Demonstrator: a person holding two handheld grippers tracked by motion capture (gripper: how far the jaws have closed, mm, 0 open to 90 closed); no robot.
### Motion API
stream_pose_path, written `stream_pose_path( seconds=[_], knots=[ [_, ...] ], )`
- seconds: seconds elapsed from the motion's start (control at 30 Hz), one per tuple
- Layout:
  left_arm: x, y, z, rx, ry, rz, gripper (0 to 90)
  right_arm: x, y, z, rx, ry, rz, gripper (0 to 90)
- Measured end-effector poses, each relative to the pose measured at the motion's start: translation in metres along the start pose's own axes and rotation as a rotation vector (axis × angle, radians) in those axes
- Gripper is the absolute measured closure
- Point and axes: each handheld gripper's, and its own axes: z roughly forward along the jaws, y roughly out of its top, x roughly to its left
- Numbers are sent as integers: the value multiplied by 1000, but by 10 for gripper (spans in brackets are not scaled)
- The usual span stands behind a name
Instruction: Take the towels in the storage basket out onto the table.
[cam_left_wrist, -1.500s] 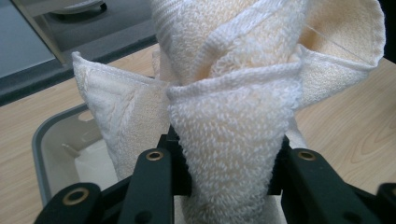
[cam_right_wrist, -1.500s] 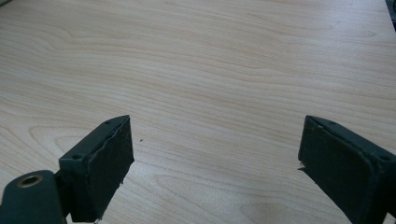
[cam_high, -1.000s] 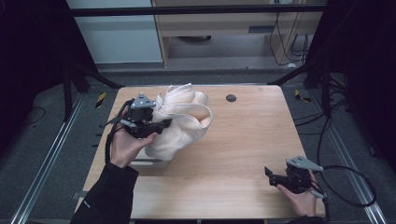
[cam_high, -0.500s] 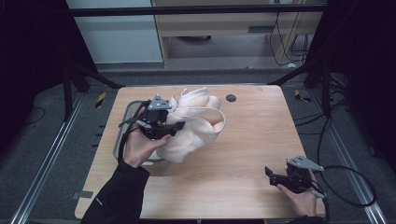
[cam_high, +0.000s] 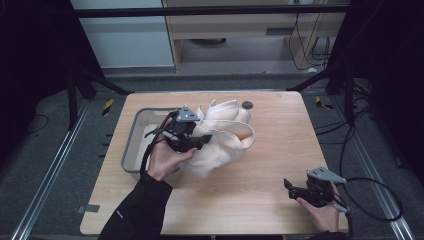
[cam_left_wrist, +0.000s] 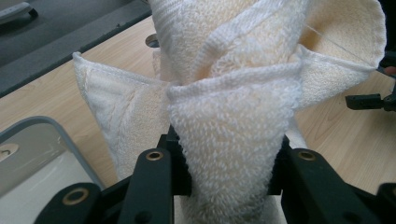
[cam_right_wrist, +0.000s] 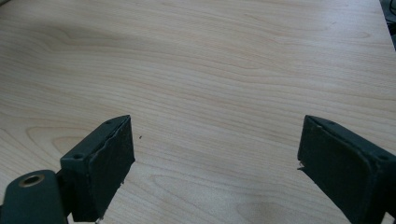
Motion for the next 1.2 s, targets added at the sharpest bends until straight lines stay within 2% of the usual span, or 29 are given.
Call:
stream_pose_path(
  seconds=[0.37, 0.73, 0.93, 1.2],
  knots=[
    [-9, -3, 20, 20, -24, 16, 643, 0, 0, -1, -3, 1, -6, 110],
    [-15, -7, 42, 44, -38, 24, 643, 0, 0, -3, 3, 6, 14, 131],
    [-17, -11, 55, 43, -47, 20, 643, 0, 0, -2, 4, 2, -13, 140],
    [-20, -12, 71, 48, -51, 24, 643, -1, 0, -2, 2, 0, -9, 140]
  ],
)
